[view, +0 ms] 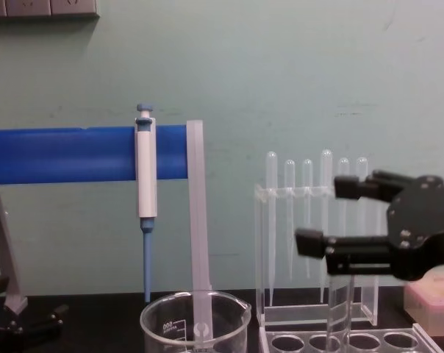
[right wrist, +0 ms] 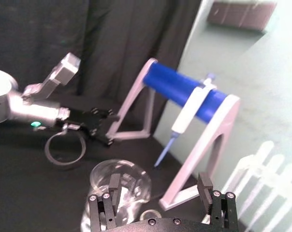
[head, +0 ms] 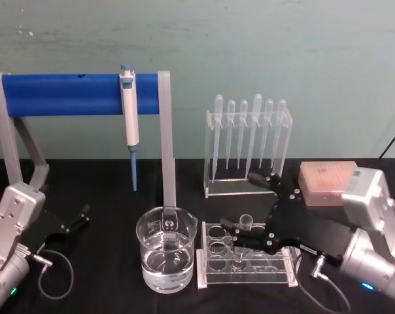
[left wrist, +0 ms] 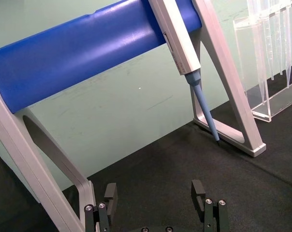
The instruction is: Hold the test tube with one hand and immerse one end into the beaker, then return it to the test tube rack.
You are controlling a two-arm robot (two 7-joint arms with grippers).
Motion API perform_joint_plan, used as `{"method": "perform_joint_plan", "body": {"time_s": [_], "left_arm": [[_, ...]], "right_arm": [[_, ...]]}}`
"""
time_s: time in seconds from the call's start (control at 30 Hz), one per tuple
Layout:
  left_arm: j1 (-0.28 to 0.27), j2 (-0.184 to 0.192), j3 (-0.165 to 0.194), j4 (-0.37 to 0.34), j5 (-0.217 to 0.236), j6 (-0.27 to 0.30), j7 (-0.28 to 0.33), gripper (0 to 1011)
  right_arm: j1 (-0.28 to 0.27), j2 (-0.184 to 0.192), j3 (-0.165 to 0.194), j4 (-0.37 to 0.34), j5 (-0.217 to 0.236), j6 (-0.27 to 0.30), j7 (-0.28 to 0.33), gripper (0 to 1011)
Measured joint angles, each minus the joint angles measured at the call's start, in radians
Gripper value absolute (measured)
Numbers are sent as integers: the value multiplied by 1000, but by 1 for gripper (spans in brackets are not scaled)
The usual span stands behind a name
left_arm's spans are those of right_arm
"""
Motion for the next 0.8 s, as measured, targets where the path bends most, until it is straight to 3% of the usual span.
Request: {"method": "perform_joint_plan", "body": {"time_s": [0.17,0.27,0.3,0.5,0.6,0.8], "left_arm": [[0,0,0,0,0,0,0,1000],[0,0,0,0,0,0,0,1000],[0,0,0,0,0,0,0,1000],[0,0,0,0,0,0,0,1000],[0,0,0,0,0,0,0,1000],[0,0,0,0,0,0,0,1000]], "right_arm": [[-64,-11,44,-41,-54,-59,-86,1002],[-122,-23,91,-70,-89,-101,-158,1002],[-122,-23,91,-70,-89,-101,-158,1002],[-211,-60,168,-105,-131,-137,-280,1002],[-265,-100,210,-127,-157,-78,-376,1002],[-295,-165,249,-114,-142,55,-462,1002]]}}
